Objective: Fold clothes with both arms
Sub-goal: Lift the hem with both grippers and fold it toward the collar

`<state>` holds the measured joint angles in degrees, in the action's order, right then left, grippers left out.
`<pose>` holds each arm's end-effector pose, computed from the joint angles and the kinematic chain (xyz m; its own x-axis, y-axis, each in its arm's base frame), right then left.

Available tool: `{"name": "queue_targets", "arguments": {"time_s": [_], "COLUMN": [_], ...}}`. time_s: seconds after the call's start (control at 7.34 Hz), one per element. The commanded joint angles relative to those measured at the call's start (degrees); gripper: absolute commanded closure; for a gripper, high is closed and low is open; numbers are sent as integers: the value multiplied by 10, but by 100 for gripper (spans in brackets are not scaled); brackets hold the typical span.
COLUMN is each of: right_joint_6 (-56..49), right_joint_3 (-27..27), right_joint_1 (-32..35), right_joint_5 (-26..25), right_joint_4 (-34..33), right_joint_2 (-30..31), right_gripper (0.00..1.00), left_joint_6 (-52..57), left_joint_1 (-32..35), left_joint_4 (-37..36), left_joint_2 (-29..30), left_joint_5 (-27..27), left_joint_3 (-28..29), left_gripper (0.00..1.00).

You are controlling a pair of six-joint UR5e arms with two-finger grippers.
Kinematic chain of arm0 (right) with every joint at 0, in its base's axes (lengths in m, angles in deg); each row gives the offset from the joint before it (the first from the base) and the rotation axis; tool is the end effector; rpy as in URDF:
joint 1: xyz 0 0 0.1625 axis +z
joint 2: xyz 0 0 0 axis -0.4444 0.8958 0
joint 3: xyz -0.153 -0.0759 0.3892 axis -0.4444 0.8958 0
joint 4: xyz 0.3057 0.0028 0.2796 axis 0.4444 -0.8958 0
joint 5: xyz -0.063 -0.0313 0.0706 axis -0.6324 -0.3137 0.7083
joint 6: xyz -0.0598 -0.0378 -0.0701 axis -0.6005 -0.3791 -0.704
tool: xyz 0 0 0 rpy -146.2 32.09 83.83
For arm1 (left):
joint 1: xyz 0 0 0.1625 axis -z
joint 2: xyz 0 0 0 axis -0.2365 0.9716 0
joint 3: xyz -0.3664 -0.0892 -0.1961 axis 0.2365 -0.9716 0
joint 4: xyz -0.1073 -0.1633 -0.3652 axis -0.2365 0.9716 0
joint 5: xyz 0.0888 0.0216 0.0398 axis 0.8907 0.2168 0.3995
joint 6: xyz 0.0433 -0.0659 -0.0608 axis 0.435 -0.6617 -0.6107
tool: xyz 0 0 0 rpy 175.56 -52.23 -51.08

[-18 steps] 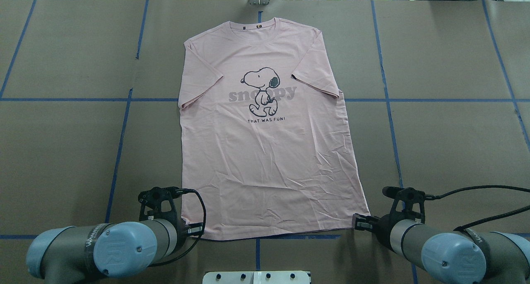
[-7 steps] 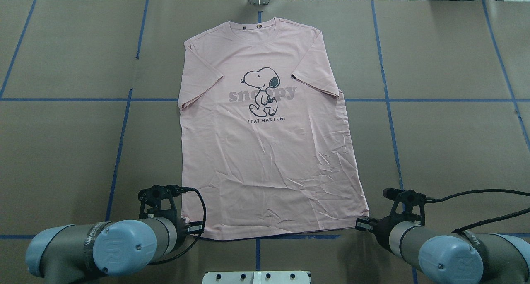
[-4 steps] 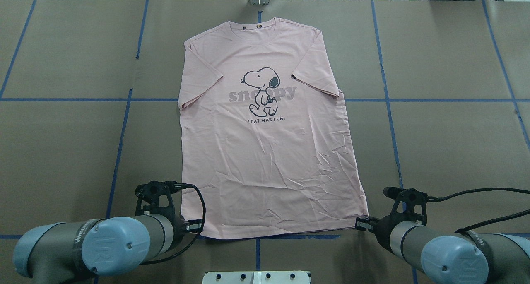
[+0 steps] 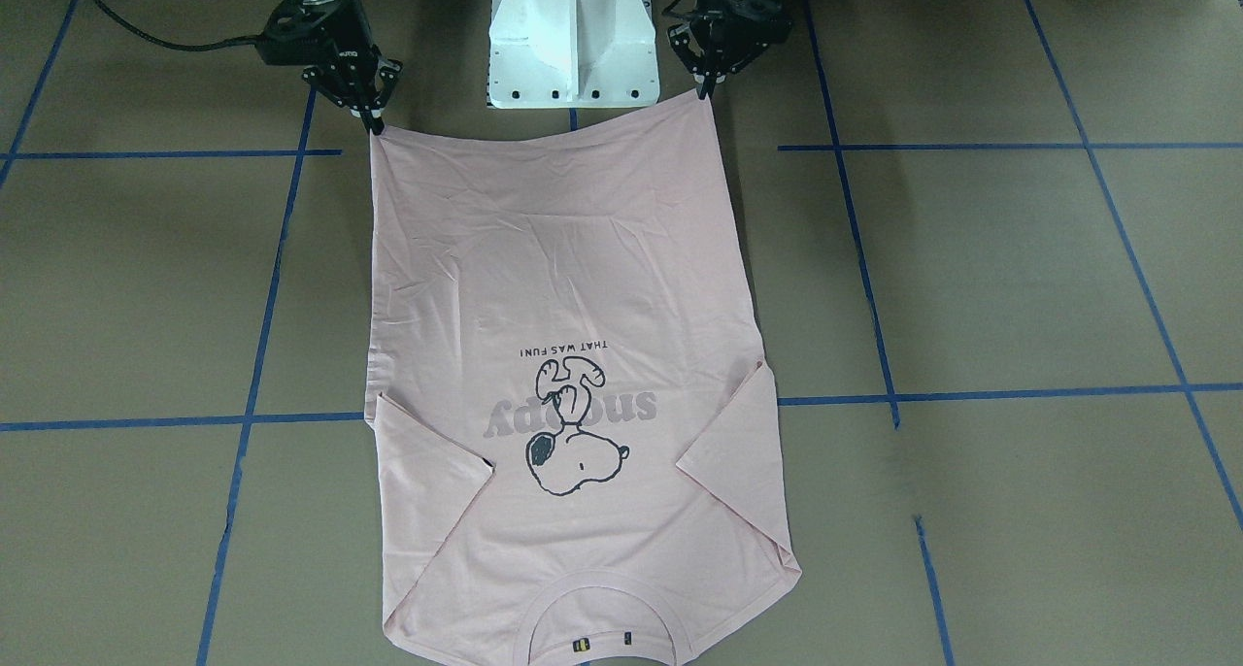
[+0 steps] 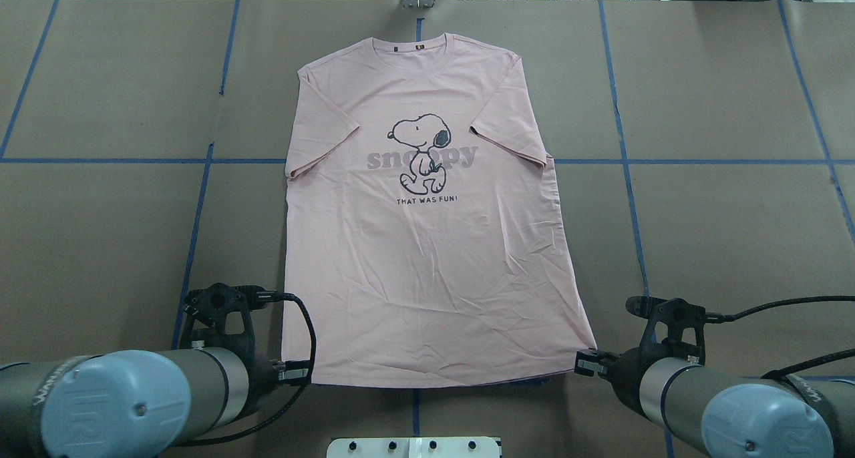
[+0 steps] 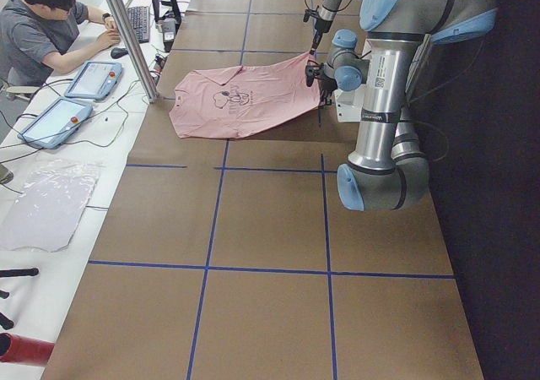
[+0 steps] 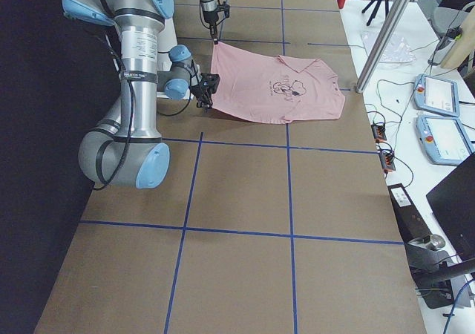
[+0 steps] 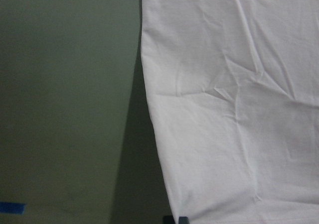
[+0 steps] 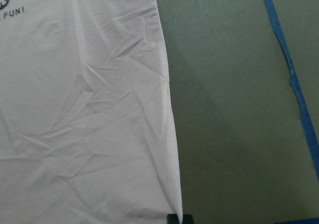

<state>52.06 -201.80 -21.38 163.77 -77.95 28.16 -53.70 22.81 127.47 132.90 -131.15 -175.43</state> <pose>-0.3948 -0.1893 0.3236 0.6014 0.1609 0.7826 -0.3144 0.9482 0.0466 0.4236 -0.2042 0.2158 0.6113 -0.0528 -0.7897 0.1397 0.9893 0.0420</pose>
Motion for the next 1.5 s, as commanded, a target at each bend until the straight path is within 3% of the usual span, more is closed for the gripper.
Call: {"name": "queue_targets", "arguments": {"time_s": [0.0,0.27,0.41,0.68,0.95,1.23,1.36], "right_joint_6": [1,2,2,-10,-111,-152,-178], "right_joint_3": [-122,-220,-218,-201,-145,-4,64], "right_joint_1": [-8,-15,-11,13,100,202,239], "right_joint_5": [30,78,87,88,91,155,164], "right_joint_4": [-188,-492,-549,-550,-519,-386,-313], "right_joint_2": [-71,-276,-318,-320,-340,-340,-340], "right_gripper": [100,100,100,100,100,100,100], "left_joint_6": [13,13,18,133,213,272,280], "left_joint_1": [34,83,83,109,195,253,272], "left_joint_4": [-96,-165,-165,-165,-162,-132,-87], "left_joint_2": [9,60,65,71,115,145,145], "left_joint_5": [-59,-115,-119,-118,-120,-121,-121], "left_joint_3": [-109,-158,-156,-119,-28,57,105], "left_gripper": [100,100,100,100,100,100,100]}}
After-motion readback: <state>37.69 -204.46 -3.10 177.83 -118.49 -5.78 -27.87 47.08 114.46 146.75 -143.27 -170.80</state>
